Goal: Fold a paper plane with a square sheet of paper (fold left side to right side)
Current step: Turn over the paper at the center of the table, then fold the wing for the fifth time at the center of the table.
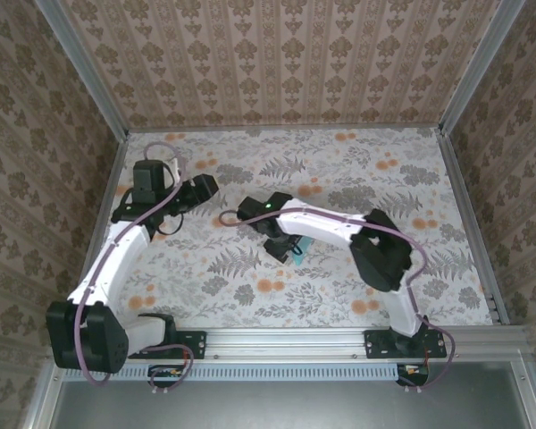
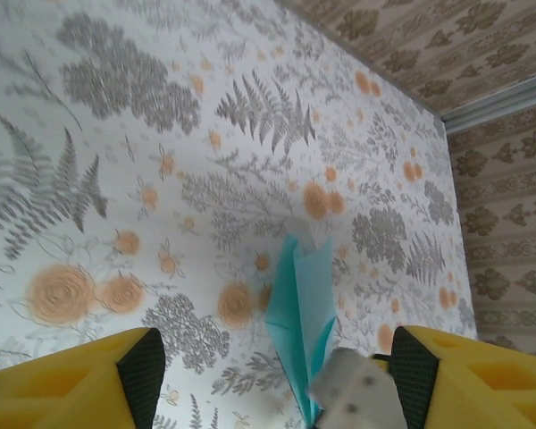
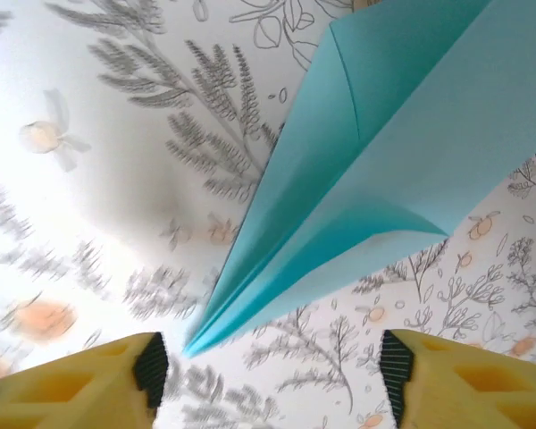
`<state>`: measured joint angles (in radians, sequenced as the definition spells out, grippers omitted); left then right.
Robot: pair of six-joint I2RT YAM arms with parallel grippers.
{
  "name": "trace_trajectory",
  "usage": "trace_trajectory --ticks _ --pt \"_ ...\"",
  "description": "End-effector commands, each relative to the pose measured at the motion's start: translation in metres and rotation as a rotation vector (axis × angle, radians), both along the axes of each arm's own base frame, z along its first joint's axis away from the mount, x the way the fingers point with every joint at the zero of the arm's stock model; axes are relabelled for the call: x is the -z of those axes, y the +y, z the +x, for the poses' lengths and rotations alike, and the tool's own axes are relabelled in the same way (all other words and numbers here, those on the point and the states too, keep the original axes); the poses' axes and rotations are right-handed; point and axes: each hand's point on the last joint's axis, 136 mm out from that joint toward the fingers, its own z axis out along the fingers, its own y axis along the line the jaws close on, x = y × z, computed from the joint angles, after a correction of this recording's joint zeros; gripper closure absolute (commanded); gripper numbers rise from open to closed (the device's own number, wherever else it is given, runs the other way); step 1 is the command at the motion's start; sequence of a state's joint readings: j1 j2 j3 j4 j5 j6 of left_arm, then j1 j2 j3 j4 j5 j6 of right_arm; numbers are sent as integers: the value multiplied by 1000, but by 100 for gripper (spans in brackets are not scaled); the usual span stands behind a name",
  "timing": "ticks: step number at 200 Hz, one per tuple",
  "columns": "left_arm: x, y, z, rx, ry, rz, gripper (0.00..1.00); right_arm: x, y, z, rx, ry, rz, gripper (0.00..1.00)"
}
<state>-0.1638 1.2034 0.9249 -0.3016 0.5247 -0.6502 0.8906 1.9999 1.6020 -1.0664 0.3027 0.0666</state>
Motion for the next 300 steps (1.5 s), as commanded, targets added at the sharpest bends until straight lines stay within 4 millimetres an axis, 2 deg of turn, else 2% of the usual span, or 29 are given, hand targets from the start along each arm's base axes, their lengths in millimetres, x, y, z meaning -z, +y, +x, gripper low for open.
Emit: trace_trajectory --ticks 1,23,58,70,75,93,96,116,164,206,220,243,257,267,275,300 --pt "12 -18 -1 37 52 -96 29 -33 -1 -14 118 17 223 29" --pt "33 -46 -1 94 105 -128 29 -48 -18 -6 244 -21 397 25" --pt "54 -110 -7 227 155 -145 29 -68 -42 18 454 -68 723 18" --pt "60 -125 -5 246 165 -144 29 -71 -52 25 514 -94 795 14" --pt "61 -140 -13 283 169 -144 29 -75 -55 31 531 -117 831 12" --pt "75 -161 -16 312 196 -135 29 -72 -67 41 599 -142 892 2" --pt "75 -164 -16 316 195 -136 29 -80 -70 41 600 -164 920 1" --pt "86 -180 -15 342 214 -129 30 -81 -81 46 654 -174 991 0" --pt "119 -195 -5 359 257 -77 34 -73 -99 46 706 -157 1029 0" --pt "142 -206 6 392 274 -57 43 -71 -96 48 669 -154 1043 0" --pt "143 -205 11 403 240 -47 51 -72 -95 51 645 -175 1061 0" --pt "142 -202 18 419 191 -64 78 -70 -92 57 605 -212 1088 0" --pt "140 -197 20 423 168 -81 89 -69 -89 62 598 -191 1108 0" --pt "135 -196 17 451 152 -106 94 -68 -87 64 597 -147 1127 1" --pt "134 -193 15 460 140 -111 96 -57 -83 67 596 -80 1144 6" --pt "122 -183 5 508 88 -149 99 -46 -71 74 537 32 1238 19"
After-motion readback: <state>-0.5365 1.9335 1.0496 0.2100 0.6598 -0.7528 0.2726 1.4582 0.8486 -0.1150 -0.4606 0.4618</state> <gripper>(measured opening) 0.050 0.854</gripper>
